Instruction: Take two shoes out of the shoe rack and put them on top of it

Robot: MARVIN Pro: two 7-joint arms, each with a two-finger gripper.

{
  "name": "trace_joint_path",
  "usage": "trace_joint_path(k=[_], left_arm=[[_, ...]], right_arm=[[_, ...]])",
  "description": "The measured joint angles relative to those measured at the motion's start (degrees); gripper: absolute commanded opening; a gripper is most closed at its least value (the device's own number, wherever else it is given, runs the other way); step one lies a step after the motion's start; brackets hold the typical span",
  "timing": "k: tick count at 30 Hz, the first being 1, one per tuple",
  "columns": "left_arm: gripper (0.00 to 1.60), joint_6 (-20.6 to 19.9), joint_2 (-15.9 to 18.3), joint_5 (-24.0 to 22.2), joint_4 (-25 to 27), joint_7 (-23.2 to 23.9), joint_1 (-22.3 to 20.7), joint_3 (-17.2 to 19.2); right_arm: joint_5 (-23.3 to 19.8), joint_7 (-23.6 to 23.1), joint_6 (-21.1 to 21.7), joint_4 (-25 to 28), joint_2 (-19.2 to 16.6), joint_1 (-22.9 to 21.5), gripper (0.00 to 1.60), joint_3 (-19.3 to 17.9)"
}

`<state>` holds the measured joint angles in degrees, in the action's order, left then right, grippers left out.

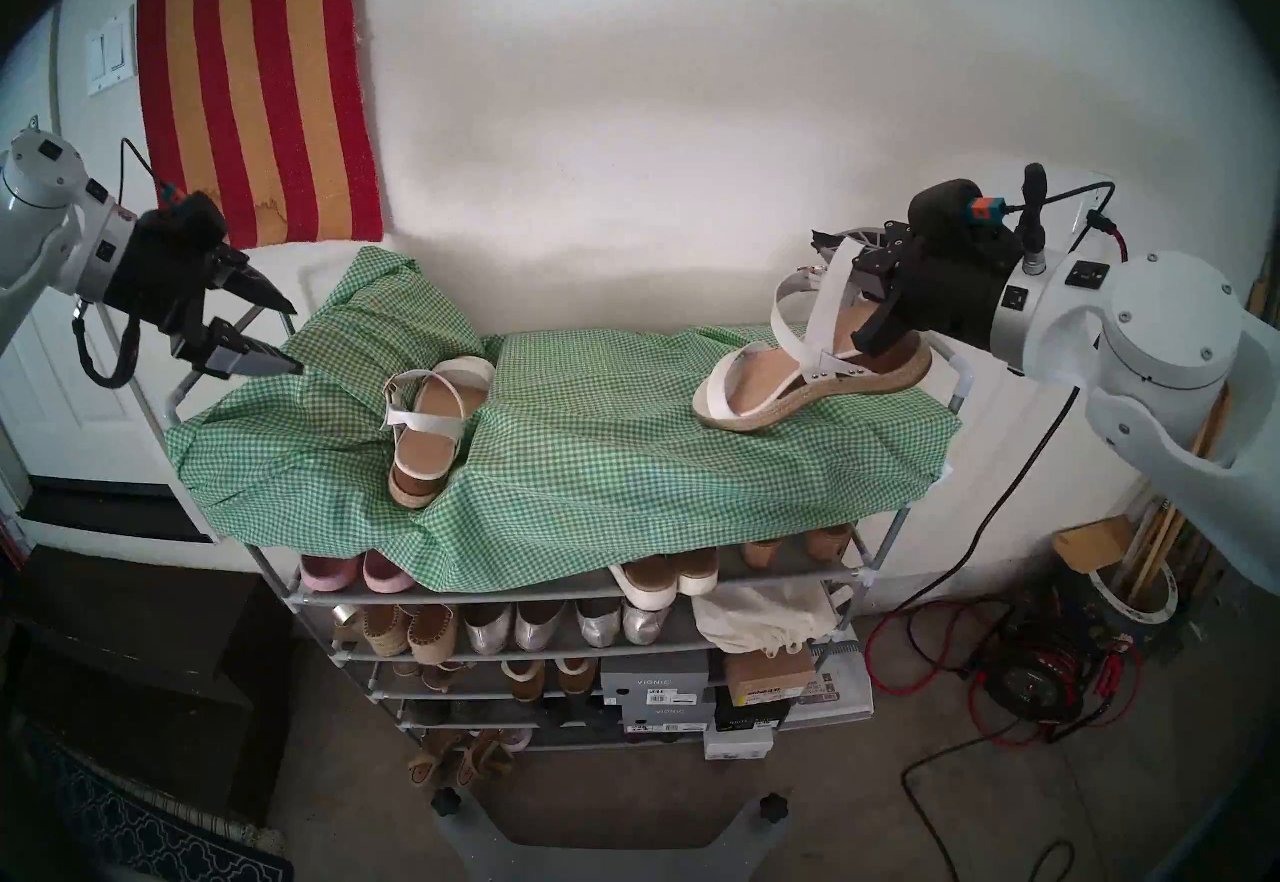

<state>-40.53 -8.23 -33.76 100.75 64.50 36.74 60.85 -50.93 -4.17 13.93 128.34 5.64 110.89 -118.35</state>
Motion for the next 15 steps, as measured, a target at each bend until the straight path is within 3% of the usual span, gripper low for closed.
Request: trace_joint_path(k=[7, 15], left_arm=[[1.6, 0.3, 0.3, -4.3, -3.8, 0.0, -1.8, 3.2], [1.6, 0.7, -2.0, -8.2, -9.1, -2.3, -2.5, 5.0]], right_arm=[[-0.5, 0.2, -0.3, 0.6, 0.0, -1.0, 0.0, 0.9], [-1.2, 0.3, -0.5, 1.2, 0.0, -1.9, 0.0, 1.4]])
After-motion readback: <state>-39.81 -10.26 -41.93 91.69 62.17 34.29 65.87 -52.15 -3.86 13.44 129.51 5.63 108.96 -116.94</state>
